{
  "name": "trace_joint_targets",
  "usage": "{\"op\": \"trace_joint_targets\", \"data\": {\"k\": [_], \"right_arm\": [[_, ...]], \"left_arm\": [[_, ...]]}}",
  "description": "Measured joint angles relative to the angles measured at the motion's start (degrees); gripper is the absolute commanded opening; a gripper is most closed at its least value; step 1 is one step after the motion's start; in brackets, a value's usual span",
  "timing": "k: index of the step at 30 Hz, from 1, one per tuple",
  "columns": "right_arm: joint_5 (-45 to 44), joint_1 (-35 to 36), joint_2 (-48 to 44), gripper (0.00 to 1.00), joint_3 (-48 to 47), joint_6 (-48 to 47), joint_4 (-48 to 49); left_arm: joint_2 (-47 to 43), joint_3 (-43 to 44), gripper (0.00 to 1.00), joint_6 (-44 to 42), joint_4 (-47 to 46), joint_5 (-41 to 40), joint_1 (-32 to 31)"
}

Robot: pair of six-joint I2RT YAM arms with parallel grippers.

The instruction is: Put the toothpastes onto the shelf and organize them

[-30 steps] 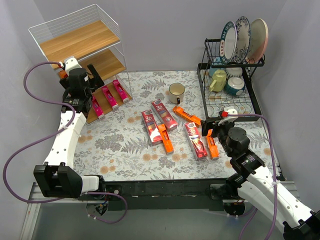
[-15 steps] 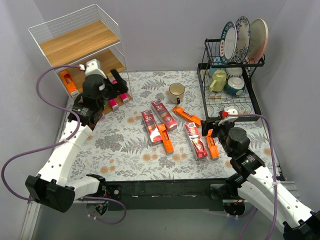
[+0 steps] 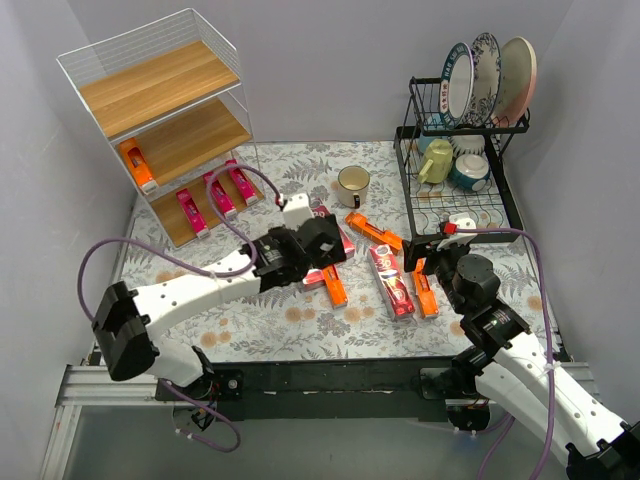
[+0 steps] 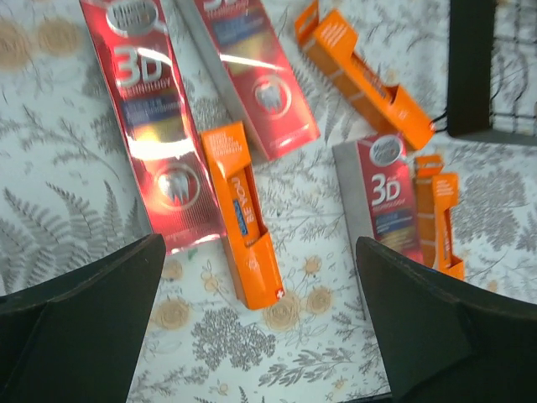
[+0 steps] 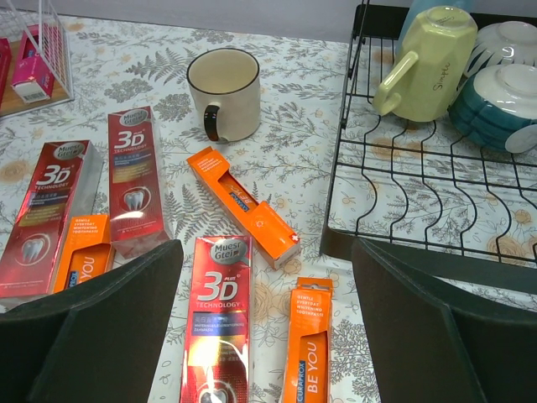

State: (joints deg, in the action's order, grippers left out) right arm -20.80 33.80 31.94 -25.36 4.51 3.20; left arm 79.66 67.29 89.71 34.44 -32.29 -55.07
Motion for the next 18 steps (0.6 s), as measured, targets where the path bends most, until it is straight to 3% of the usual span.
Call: {"op": "trace_joint_targets", "data": {"k": [7,18], "right_arm": [[-0.2,0.0,-0.2,0.9,0.0,0.0,0.0],[-0.3,0.0,-0.3,0.9,0.0,0.0,0.0]], "left_arm": [[10.2,0.3,0.91,10.2,5.5,-2.8,-7.5],[24.0,5.2,0.83,13.3,6.8,-1.3,-10.6]]}}
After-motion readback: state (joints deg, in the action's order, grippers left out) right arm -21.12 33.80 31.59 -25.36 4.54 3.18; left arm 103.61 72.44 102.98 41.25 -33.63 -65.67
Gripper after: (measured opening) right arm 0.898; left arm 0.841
